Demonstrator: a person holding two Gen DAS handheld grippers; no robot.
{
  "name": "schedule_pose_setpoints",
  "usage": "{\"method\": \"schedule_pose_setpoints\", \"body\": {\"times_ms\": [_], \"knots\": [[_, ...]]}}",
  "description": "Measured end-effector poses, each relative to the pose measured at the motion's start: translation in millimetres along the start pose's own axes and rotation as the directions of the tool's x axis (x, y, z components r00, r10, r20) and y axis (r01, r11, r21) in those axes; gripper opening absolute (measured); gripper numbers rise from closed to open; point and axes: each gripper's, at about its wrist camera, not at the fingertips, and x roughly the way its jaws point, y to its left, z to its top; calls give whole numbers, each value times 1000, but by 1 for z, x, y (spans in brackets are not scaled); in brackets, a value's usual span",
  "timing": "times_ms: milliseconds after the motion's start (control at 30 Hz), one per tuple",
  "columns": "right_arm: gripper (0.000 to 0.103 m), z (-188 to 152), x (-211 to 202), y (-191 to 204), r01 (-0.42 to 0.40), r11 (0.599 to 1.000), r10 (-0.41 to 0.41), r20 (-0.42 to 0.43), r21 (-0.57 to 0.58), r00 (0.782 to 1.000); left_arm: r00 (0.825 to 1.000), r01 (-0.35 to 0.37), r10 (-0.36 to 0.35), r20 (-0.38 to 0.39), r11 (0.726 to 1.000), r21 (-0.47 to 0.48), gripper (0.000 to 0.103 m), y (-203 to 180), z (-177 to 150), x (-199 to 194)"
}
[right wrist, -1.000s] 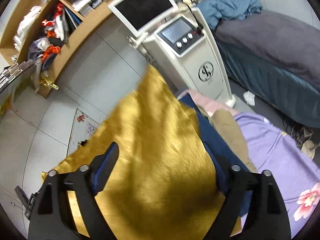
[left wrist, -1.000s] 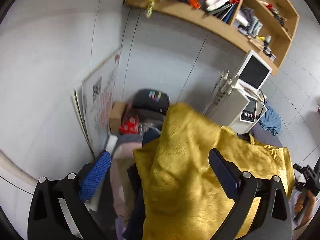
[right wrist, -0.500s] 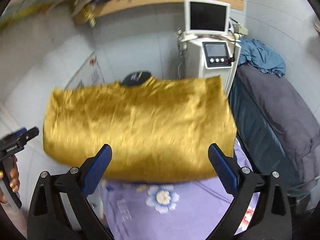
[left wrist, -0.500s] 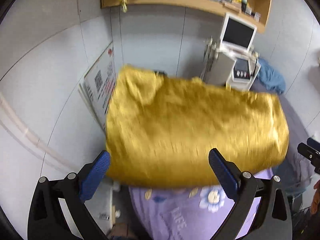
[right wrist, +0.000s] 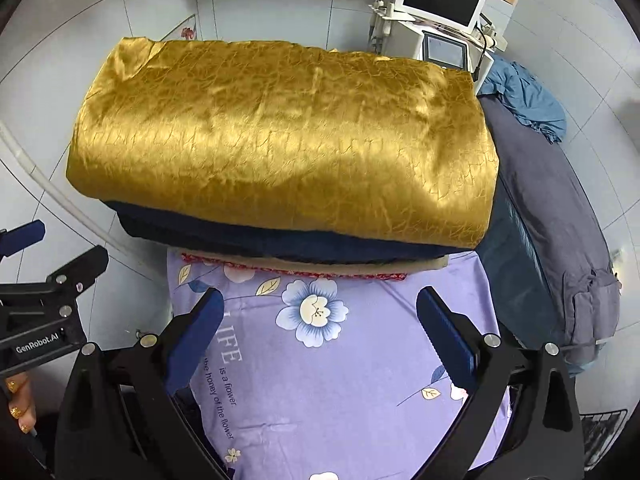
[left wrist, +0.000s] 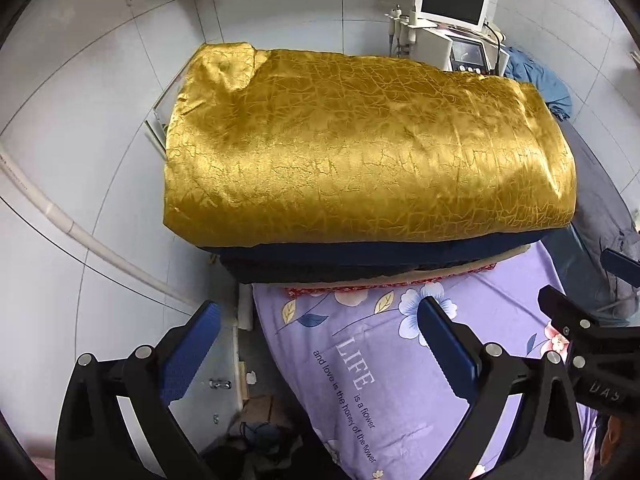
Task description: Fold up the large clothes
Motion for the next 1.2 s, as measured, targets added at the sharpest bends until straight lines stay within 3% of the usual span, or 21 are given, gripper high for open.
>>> {"method": "schedule_pose_setpoints", "body": {"times_ms": [100, 400, 1200], "knots": [[95, 1, -4, 5, 5, 1000, -5, 6, -2, 1000, 1000, -27, 26, 14, 999, 23, 96, -3, 0, -4], [95, 14, 4, 12, 5, 1000, -5, -26, 4, 1000, 1000, -19, 19, 7, 1000, 23, 96, -3, 2, 1], [95, 7, 16, 9, 50, 999, -49, -41, 8, 998, 997, -80, 79, 22, 995, 55, 96, -2, -4, 9]]}}
